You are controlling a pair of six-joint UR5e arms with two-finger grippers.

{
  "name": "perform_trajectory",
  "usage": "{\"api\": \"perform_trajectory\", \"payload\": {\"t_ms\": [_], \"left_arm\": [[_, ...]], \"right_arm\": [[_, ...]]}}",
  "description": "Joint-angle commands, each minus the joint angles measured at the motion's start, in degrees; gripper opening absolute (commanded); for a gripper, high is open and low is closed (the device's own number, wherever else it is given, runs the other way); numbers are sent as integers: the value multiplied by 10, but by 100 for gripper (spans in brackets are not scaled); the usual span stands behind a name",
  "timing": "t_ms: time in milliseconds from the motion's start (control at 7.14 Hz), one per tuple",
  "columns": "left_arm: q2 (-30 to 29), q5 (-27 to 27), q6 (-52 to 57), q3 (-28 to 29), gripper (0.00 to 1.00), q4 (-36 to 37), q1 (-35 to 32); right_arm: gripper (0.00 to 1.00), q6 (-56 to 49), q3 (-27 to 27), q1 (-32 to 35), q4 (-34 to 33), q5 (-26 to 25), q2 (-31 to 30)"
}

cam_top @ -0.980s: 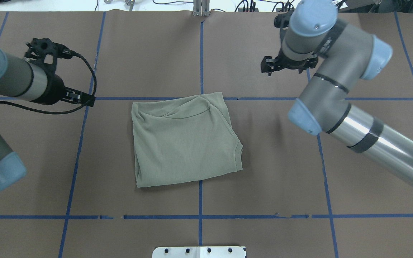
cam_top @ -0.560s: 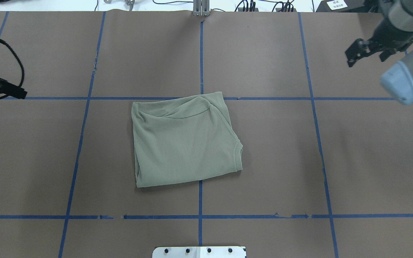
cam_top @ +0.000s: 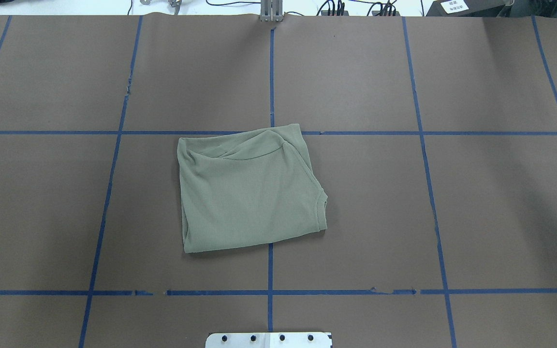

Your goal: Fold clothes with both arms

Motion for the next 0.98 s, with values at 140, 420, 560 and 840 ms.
{"api": "perform_trajectory", "payload": {"t_ms": [140, 420, 560, 840], "left_arm": [[26, -44, 167, 69, 100, 17, -112], [21, -61, 168, 64, 100, 99, -144], [25, -64, 173, 67, 100, 103, -145], [23, -64, 195, 64, 100, 117, -145]], "right_arm": [[100, -16, 16, 38, 3, -2, -63], [100, -14, 16, 38, 3, -2, -64], [100, -14, 16, 38, 3, -1, -64], [100, -14, 16, 38, 3, -2, -64]]}}
